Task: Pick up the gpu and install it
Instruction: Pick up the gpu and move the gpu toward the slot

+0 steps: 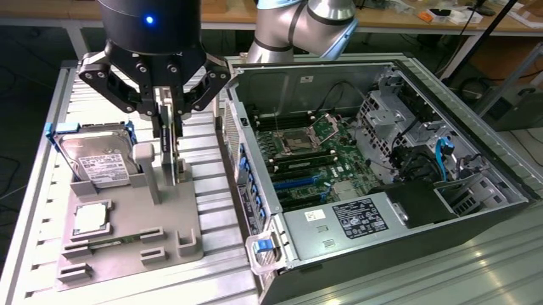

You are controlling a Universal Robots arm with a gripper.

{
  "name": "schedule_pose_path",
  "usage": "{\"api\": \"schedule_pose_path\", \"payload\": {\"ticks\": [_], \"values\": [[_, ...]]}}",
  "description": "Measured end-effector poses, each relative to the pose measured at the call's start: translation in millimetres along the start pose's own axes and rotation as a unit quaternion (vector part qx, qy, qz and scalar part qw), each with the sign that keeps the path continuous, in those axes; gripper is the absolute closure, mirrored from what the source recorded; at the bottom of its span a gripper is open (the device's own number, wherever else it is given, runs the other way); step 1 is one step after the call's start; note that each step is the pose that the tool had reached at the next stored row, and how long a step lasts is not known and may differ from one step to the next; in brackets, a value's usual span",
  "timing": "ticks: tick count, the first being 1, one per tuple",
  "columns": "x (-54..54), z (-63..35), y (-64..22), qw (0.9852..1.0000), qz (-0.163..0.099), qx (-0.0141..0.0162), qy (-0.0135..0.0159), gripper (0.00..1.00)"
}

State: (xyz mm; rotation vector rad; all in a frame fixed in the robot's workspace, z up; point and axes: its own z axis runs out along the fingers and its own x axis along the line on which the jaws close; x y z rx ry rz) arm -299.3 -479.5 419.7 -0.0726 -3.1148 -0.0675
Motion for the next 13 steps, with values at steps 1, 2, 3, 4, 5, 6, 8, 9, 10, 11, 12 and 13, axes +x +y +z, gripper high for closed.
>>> {"api": "schedule_pose_path", "payload": {"ticks": [1, 2, 3, 4, 5, 6, 8, 9, 10, 11, 12, 13], "values": [[0.0, -0.6, 0.0, 1.0000, 0.000, 0.0000, 0.0000, 0.73], [0.0, -1.5, 0.1, 1.0000, 0.000, 0.0000, 0.0000, 0.73], [0.1, -2.3, 0.1, 1.0000, 0.000, 0.0000, 0.0000, 0.73], [0.1, -2.9, 0.1, 1.0000, 0.000, 0.0000, 0.0000, 0.73], [0.1, -3.5, 0.2, 1.0000, 0.000, 0.0000, 0.0000, 0.73], [0.1, -4.3, 0.2, 1.0000, 0.000, 0.0000, 0.0000, 0.73], [0.2, -5.5, 0.2, 1.0000, 0.000, 0.0000, 0.0000, 0.73], [0.2, -5.9, 0.2, 1.0000, 0.000, 0.0000, 0.0000, 0.73], [0.2, -6.3, 0.3, 1.0000, 0.000, 0.0000, 0.0000, 0.73], [0.2, -6.5, 0.3, 1.0000, 0.000, 0.0000, 0.0000, 0.73], [0.2, -6.5, 0.3, 1.0000, 0.000, -0.0001, 0.0000, 0.73], [0.2, -6.6, 0.3, 1.0000, 0.000, 0.0000, 0.0000, 0.73]]}}
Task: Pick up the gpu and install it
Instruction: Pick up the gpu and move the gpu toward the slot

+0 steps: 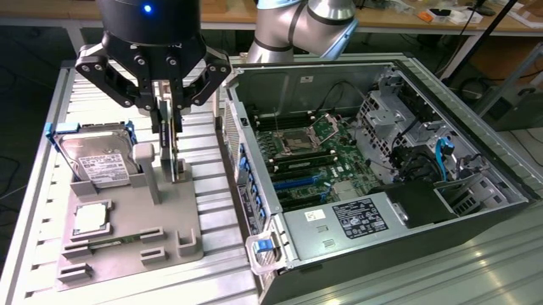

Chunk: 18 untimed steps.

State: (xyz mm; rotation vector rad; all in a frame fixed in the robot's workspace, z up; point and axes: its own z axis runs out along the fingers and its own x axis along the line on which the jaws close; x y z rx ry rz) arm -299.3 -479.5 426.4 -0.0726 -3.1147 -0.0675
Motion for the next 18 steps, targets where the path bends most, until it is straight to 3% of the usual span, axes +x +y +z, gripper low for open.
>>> {"api": "schedule_pose_path", "payload": {"ticks": [18], "values": [[-5.0, -0.1, 0.2, 1.0000, 0.000, 0.0001, 0.0000, 0.73]]}}
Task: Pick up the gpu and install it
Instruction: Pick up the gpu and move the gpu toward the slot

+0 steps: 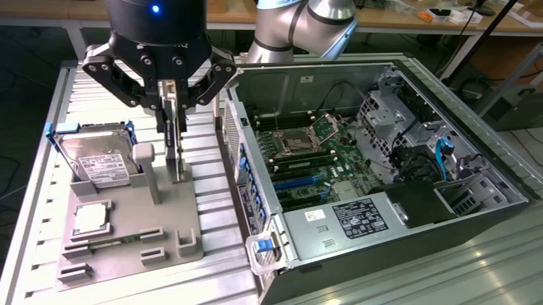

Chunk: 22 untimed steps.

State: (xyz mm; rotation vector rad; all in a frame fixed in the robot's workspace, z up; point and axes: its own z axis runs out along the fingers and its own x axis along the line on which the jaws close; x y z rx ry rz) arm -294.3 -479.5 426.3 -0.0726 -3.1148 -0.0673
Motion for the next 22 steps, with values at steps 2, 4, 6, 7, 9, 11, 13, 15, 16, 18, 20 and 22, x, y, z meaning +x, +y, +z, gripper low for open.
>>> {"api": "schedule_pose_path", "payload": {"ticks": [2, 4, 6, 7, 9, 11, 13, 15, 16, 18, 20, 22], "values": [[-0.7, -0.1, 0.0, 1.0000, 0.000, 0.0001, 0.0000, 0.73], [-1.2, -0.1, 0.1, 1.0000, 0.000, 0.0001, 0.0000, 0.73], [-1.8, -0.1, 0.1, 1.0000, 0.000, 0.0001, 0.0000, 0.73], [-2.1, -0.1, 0.1, 1.0000, 0.000, 0.0001, 0.0000, 0.73], [-2.6, -0.1, 0.1, 1.0000, 0.000, 0.0001, 0.0000, 0.73], [-3.1, -0.1, 0.2, 1.0000, 0.000, 0.0001, 0.0000, 0.73], [-3.6, -0.1, 0.2, 1.0000, 0.000, 0.0001, 0.0000, 0.73], [-4.1, -0.2, 0.2, 1.0000, 0.000, 0.0001, 0.0000, 0.73], [-4.4, -0.2, 0.2, 1.0000, 0.000, 0.0001, 0.0000, 0.73], [-5.1, -0.1, 0.2, 1.0000, 0.000, 0.0001, 0.0000, 0.73], [-5.6, -0.2, 0.3, 1.0000, 0.000, 0.0002, 0.0000, 0.73], [-6.0, -0.2, 0.3, 1.0000, 0.000, 0.0002, 0.0000, 0.73]]}}
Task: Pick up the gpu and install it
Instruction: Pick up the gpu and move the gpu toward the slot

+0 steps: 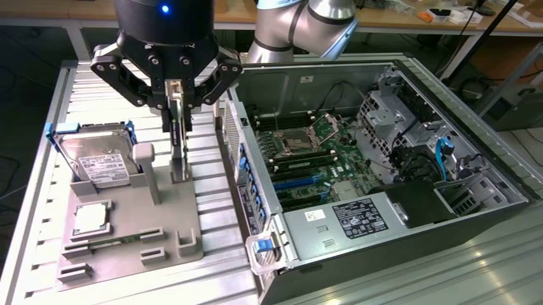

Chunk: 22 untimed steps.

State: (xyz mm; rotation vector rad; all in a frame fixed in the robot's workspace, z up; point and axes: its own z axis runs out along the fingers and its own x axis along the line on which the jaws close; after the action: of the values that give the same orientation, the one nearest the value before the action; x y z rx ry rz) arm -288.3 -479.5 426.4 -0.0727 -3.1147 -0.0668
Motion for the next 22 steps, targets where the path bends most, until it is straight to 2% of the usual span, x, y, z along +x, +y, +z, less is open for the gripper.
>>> {"api": "schedule_pose_path", "payload": {"ticks": [22], "values": [[-6.4, -0.1, 0.3, 1.0000, 0.000, 0.0001, 0.0000, 0.73]]}}
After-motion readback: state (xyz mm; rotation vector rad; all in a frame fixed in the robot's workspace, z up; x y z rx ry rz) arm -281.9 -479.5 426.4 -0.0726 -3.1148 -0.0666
